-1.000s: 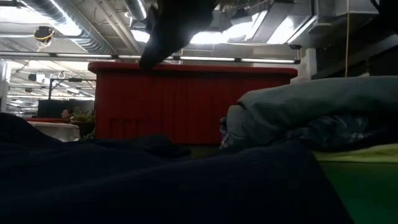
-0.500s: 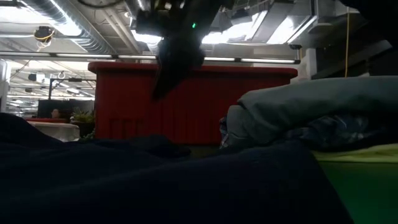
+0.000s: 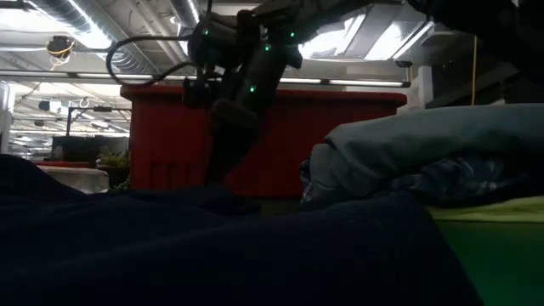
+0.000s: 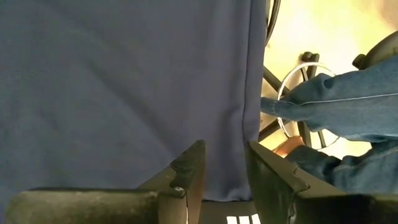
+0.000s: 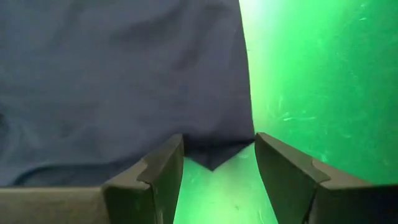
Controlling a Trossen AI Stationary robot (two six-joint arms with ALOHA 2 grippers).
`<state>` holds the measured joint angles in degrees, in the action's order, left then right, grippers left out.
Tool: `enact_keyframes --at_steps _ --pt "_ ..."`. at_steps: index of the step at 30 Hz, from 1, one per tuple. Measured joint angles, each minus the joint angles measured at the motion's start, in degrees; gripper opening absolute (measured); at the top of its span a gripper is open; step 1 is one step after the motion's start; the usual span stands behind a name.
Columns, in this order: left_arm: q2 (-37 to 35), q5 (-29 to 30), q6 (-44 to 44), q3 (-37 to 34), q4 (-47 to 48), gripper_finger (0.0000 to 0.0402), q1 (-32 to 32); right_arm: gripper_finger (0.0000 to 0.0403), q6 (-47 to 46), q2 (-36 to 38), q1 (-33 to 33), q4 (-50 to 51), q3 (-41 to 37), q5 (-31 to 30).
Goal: Fold Laundry from Bin
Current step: Fold the dark blue underwear shorts
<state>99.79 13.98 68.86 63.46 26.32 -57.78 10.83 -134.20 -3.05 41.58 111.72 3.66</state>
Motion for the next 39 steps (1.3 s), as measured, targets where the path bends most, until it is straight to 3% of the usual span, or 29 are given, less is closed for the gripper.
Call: enact_keyframes --at_steps 5,11,23,32,39 --pt "0.0 0.48 0.13 0.0 0.17 0.011 0.55 0.02 -0.09 -1.8 0.02 -2.37 0.0 -0.04" --pt "-1.14 0.27 7.06 0.0 2.98 0.011 2.24 0.02 -0.11 -3.18 0.02 -2.52 0.03 0.02" --pt "-16.89 12.09 10.49 0.0 34.85 0.011 4.53 0.0153 -0.15 -3.53 0.02 -2.29 0.09 2.01" --pt "-21.38 15.58 -2.41 0.0 39.92 0.011 6.4 0.0118 -0.11 -3.55 0.02 -2.13 0.07 2.1" --pt "-21.4 16.42 -3.86 0.0 42.73 0.011 6.4 0.0069 -0.07 -3.57 0.09 -2.05 0.04 2.96"
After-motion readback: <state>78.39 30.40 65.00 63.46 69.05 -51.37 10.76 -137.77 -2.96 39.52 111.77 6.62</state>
